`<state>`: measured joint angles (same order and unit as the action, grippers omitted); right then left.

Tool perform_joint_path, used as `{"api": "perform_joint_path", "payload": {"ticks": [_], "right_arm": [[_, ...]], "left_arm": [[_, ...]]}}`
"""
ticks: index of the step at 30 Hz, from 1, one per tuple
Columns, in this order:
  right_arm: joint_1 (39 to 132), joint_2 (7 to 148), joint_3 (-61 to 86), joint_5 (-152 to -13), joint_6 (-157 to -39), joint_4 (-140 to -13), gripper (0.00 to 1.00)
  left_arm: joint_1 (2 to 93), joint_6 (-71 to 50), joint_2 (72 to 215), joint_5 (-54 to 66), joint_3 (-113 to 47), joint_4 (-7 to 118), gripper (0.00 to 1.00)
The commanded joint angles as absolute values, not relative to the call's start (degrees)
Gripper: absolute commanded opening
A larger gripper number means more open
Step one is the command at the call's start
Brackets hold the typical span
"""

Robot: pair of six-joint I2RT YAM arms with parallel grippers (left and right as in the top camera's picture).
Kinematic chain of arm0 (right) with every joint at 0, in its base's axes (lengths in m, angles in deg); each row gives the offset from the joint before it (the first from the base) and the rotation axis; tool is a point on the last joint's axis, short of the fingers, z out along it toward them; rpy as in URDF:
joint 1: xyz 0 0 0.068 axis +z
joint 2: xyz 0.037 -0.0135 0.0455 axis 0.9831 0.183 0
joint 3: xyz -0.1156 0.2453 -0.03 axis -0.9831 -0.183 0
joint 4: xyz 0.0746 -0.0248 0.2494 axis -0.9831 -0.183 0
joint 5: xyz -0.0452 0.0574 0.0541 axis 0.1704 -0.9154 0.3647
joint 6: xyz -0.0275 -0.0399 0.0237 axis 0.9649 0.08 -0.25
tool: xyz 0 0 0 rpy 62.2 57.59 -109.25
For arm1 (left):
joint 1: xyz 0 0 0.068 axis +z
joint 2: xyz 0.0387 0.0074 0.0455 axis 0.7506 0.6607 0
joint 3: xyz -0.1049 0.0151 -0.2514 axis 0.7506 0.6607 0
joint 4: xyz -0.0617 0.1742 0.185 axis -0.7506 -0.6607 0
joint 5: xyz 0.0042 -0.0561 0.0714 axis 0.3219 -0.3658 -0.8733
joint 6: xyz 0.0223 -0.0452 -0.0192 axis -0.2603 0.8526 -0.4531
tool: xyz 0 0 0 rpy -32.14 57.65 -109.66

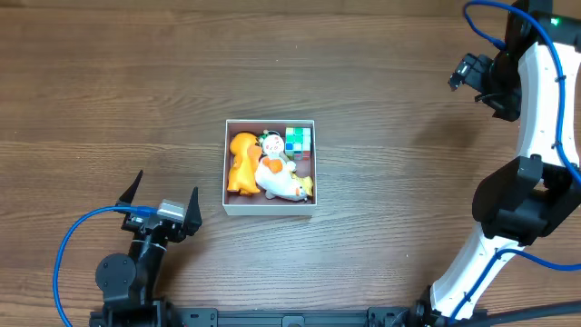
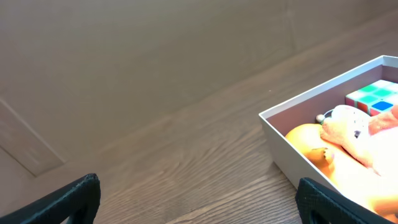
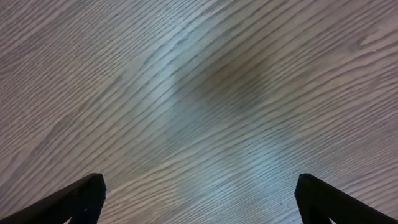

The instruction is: Pack container

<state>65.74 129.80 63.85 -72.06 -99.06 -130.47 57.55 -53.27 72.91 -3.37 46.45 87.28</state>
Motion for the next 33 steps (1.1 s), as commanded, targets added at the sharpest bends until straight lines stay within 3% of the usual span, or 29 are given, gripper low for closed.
{"api": "perform_joint_path", "payload": {"ticks": [1,21,27,33], "right_arm": [[65.9,128.9,63.9,-71.5,-98.9,-130.4,1.0],[65.9,128.8,63.9,-71.4,-98.9,-130.0,1.0],[69.2,125.6,63.9,-68.1,-98.8,-117.4,1.0],[70.7,111.1,61.3,-61.0,-97.4,-110.3,1.0]], "left_arm": [[58.0,-53.4,72.4,-3.8,46.6,87.2,1.0],[58.0,-53.4,72.4,-3.8,46.6,87.2,1.0],[58.0,-53.4,72.4,-3.8,46.6,87.2,1.0],[58.0,-53.4,72.4,-3.8,46.6,87.2,1.0]]}}
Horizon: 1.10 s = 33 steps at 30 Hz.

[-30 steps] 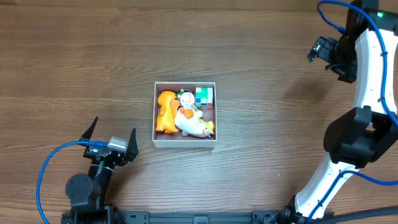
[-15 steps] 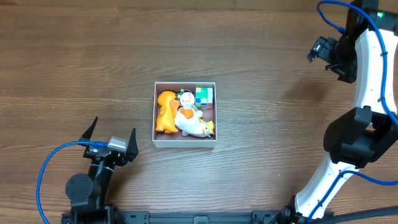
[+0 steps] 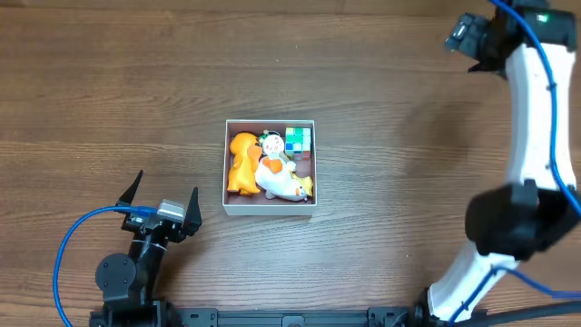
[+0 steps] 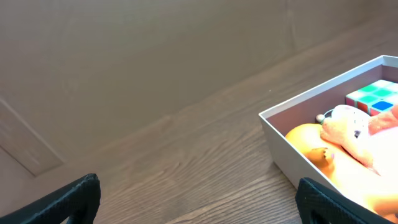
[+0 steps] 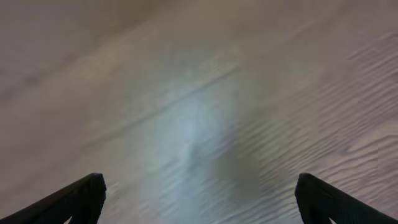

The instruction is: Pack container

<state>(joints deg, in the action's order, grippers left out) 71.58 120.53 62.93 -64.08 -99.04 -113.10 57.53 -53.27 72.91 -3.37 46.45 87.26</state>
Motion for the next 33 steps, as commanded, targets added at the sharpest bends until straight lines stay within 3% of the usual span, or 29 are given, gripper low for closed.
{"api": "perform_joint_path", "payload": {"ticks": [1,8,19,23,33], "right_arm": [[70.7,107.4,57.8,-61.0,-94.6,-106.1,1.0],[70.7,73.3,16.5,-64.6,-90.9,-69.5,1.0],[71.1,15.2,-30.3,-78.2,-84.5,-56.2,1.0],[74.1,6.8,-37.3,-78.5,-84.5,-53.3,1.0],[80.1,6.7,-49.0,-78.6,-84.5,-50.5,1.0]], "left_arm": [[58.0,-53.4,72.4,-3.8,46.6,87.2,1.0],[58.0,-53.4,72.4,-3.8,46.6,87.2,1.0],[58.0,-53.4,72.4,-3.8,46.6,87.2,1.0],[58.0,-53.4,72.4,-3.8,46.6,87.2,1.0],[58.0,-53.4,72.4,-3.8,46.6,87.2,1.0]]}}
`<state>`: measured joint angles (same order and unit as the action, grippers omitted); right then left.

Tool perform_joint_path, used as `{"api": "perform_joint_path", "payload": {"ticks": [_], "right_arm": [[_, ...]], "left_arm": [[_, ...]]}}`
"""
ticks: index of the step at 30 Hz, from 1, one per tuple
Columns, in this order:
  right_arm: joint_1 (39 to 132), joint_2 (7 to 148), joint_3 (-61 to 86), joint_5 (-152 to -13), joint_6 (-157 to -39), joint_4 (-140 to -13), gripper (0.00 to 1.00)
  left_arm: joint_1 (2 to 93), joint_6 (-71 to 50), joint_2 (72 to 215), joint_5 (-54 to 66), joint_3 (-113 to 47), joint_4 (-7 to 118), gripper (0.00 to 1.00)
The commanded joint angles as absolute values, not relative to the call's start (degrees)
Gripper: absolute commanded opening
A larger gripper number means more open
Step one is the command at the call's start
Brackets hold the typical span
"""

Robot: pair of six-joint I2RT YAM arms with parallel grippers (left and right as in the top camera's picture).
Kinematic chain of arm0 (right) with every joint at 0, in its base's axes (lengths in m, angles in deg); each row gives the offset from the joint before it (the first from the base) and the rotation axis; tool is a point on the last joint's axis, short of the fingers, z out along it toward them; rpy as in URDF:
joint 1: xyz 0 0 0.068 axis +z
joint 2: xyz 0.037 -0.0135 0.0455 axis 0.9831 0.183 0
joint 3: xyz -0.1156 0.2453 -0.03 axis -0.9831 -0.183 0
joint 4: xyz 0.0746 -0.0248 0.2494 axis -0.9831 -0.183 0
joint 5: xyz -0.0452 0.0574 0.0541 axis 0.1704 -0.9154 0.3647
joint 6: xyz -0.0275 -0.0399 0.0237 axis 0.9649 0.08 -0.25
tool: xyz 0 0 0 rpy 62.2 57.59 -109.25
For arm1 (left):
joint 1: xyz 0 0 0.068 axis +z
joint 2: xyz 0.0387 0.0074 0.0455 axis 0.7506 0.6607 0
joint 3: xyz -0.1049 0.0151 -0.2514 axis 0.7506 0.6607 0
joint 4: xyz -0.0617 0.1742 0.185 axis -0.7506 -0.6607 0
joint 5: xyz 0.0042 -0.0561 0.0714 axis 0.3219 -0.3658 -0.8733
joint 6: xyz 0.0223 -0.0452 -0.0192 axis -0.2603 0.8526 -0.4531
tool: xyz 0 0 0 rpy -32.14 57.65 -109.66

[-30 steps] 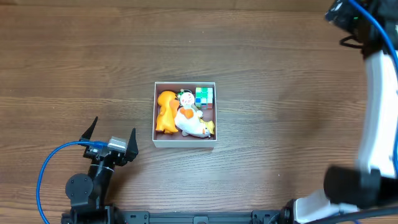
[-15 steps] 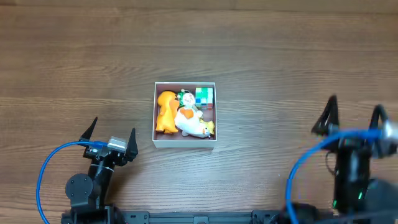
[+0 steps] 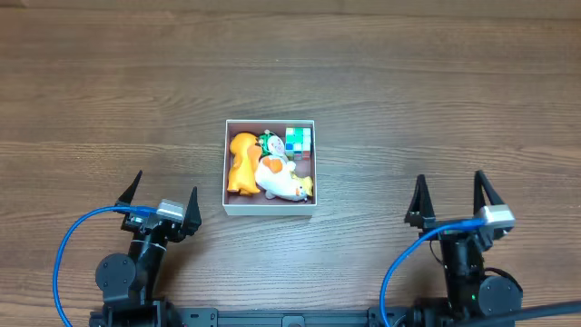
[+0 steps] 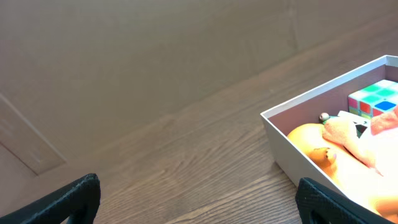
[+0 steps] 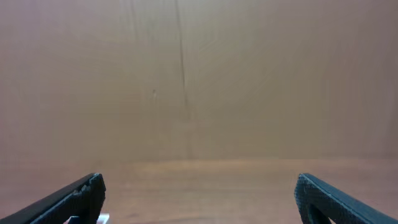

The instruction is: Pack container

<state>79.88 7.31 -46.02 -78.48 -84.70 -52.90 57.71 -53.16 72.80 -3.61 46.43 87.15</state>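
Note:
A white square container (image 3: 270,209) sits mid-table. Inside lie an orange toy (image 3: 241,163), a white and orange plush figure (image 3: 277,177) and a colourful puzzle cube (image 3: 298,141). The left wrist view shows the container's corner (image 4: 273,134) at the right, with the orange toy (image 4: 305,140) and the cube (image 4: 373,99). My left gripper (image 3: 160,193) rests open near the front left, empty. My right gripper (image 3: 449,194) rests open near the front right, empty; its wrist view shows only bare table and a wall.
Wooden table (image 3: 408,109) all round the container. Blue cables loop beside both arm bases at the front edge. A sliver of white shows at the bottom left of the right wrist view, beside the left finger.
My right arm has moved from the far right corner, stretched out, to a folded rest pose at the front right. The left arm and the container's contents are unchanged.
My right arm was extended at the far right with its open gripper looking down at bare table. Then it was farther back toward the table's far edge. Now it is parked at the front right. The container held the same three toys throughout.

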Motion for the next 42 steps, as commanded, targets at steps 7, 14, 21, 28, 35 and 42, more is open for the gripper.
{"api": "perform_joint_path", "payload": {"ticks": [7,14,21,28,35,42], "right_arm": [[80.1,6.7,-57.0,-78.7,-84.5,-45.8,1.0],[80.1,6.7,-60.6,-78.6,-84.5,-48.1,1.0],[80.1,6.8,-60.6,-78.6,-84.5,-48.2,1.0],[80.1,6.8,-60.6,-78.6,-84.5,-48.2,1.0],[80.1,6.8,-60.6,-78.6,-84.5,-48.2,1.0],[80.1,6.8,-60.6,-78.6,-84.5,-48.2,1.0]], "left_arm": [[58.0,-53.4,72.5,-3.8,46.6,87.2,1.0],[58.0,-53.4,72.5,-3.8,46.6,87.2,1.0],[58.0,-53.4,72.5,-3.8,46.6,87.2,1.0],[58.0,-53.4,72.5,-3.8,46.6,87.2,1.0],[58.0,-53.4,72.5,-3.8,46.6,87.2,1.0],[58.0,-53.4,72.5,-3.7,46.6,87.2,1.0]]}}
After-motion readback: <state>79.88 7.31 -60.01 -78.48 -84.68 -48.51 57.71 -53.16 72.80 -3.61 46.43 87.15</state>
